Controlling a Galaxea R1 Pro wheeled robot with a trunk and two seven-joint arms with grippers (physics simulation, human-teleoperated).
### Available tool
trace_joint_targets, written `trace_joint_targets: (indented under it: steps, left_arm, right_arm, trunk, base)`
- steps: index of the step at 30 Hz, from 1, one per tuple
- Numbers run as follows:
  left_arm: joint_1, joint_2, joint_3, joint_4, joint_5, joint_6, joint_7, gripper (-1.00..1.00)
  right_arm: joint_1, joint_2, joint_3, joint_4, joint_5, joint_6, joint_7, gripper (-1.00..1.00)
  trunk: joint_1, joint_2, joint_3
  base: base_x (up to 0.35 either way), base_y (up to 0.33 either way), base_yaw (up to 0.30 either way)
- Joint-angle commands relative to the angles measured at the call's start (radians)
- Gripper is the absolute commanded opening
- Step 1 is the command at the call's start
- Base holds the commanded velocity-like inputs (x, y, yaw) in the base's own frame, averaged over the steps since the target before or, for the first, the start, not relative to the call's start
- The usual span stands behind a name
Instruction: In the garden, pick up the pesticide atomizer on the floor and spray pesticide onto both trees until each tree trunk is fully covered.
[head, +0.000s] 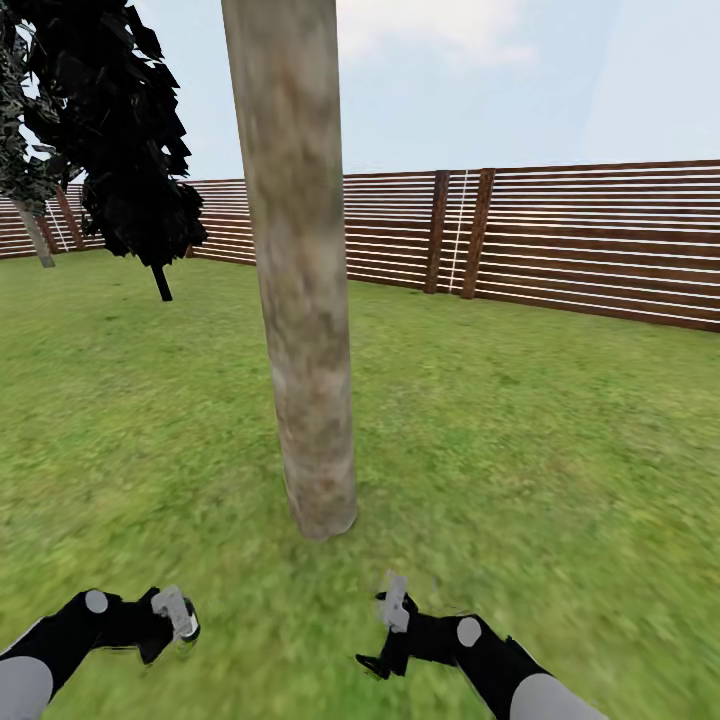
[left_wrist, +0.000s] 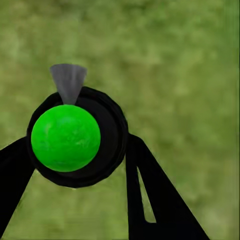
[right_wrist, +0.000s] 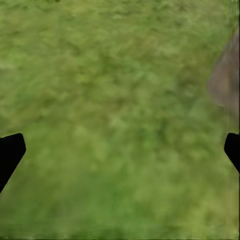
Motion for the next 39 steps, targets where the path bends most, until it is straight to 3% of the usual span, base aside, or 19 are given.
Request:
trace_joint_targets:
  steps: [1,3,5,7,9,13,15,17,20,23,24,27,28,31,37,39]
  left_arm:
    - [-0.001,-0.011,0.054,0.008,0.021,-0.01,0.027,-1.0]
    - [-0.001,-0.04,0.121,0.046,0.08,-0.011,0.075,-1.0]
    - [-0.001,-0.065,0.146,0.066,0.114,-0.011,0.121,-1.0]
    - [-0.001,-0.09,0.153,0.073,0.14,-0.01,0.158,-1.0]
    - [-0.001,-0.111,0.154,0.094,0.155,-0.008,0.186,-1.0]
    - [-0.001,-0.147,0.155,0.148,0.162,0.019,0.248,-1.0]
    - [-0.001,-0.165,0.155,0.155,0.163,0.065,0.28,-1.0]
    - [-0.001,-0.18,0.156,0.158,0.163,0.106,0.314,-1.0]
    - [0.0,-0.184,0.156,0.16,0.164,0.113,0.366,-1.0]
    - [0.004,-0.21,0.153,0.161,0.159,0.116,0.408,-1.0]
    - [0.002,-0.235,0.158,0.148,0.164,0.226,0.438,-1.0]
    - [-0.007,-0.248,0.159,0.097,0.19,0.395,0.442,-1.0]
    - [-0.007,-0.256,0.158,0.077,0.195,0.415,0.443,-1.0]
    - [-0.003,-0.286,0.152,0.032,0.197,0.445,0.444,-1.0]
    - [-0.002,-0.296,0.157,0.019,0.205,0.455,0.445,-1.0]
    - [-0.004,-0.297,0.157,0.018,0.206,0.456,0.445,-1.0]
  right_arm:
    - [0.001,-0.031,-0.001,0.035,-0.044,-0.006,-0.054,1.0]
    - [0.001,-0.09,-0.001,0.106,-0.184,-0.005,-0.148,1.0]
    - [0.002,-0.141,-0.001,0.165,-0.331,-0.008,-0.205,1.0]
    - [0.004,-0.17,0.0,0.186,-0.426,-0.013,-0.27,1.0]
    - [0.013,-0.185,0.0,0.195,-0.471,-0.016,-0.385,1.0]
    - [0.062,-0.188,0.001,0.198,-0.495,-0.102,-0.787,1.0]
    - [0.071,-0.188,0.001,0.205,-0.497,-0.153,-0.916,1.0]
    - [0.075,-0.177,0.002,0.243,-0.498,-0.176,-0.972,1.0]
    - [0.079,-0.16,0.002,0.265,-0.497,-0.18,-0.981,1.0]
    - [0.088,-0.154,0.002,0.27,-0.498,-0.181,-0.983,1.0]
    - [0.092,-0.125,0.0,0.27,-0.5,-0.181,-0.987,1.0]
    - [0.093,-0.116,-0.001,0.269,-0.5,-0.18,-0.988,1.0]
    - [0.093,-0.116,-0.001,0.27,-0.5,-0.18,-0.988,1.0]
    - [0.094,-0.111,-0.001,0.269,-0.5,-0.18,-0.988,1.0]
    - [0.094,-0.109,-0.005,0.267,-0.501,-0.18,-0.989,1.0]
    - [0.094,-0.109,-0.075,0.265,-0.519,-0.18,-0.99,1.0]
  trunk:
    - [0.0,0.0,-0.001]
    - [0.0,0.0,-0.001]
    - [0.0,0.0,-0.001]
    - [0.0,0.0,-0.001]
    - [0.0,0.0,-0.001]
    - [0.0,0.0,-0.001]
    - [0.0,0.0,-0.001]
    - [0.0,0.0,-0.001]
    - [0.0,0.0,-0.001]
    - [0.0,0.0,-0.001]
    - [0.0,0.0,-0.001]
    - [0.0,0.0,-0.001]
    - [0.0,0.0,-0.001]
    - [0.0,0.0,-0.001]
    - [0.0,0.0,-0.001]
    - [0.0,0.0,-0.001]
  base:
    - [0.0,0.0,0.0]
    - [0.0,0.0,0.0]
    - [0.0,0.0,0.0]
    - [0.0,0.0,0.0]
    - [0.0,0.0,0.0]
    - [0.0,0.0,0.0]
    - [0.0,0.0,0.0]
    - [0.0,0.0,0.0]
    - [0.0,0.0,0.0]
    - [0.0,0.0,0.0]
    - [0.0,0.0,0.0]
    - [0.0,0.0,0.0]
    - [0.0,0.0,0.0]
    - [0.045,-0.003,0.0]
    - [0.196,-0.155,-0.001]
    - [0.174,-0.23,-0.157]
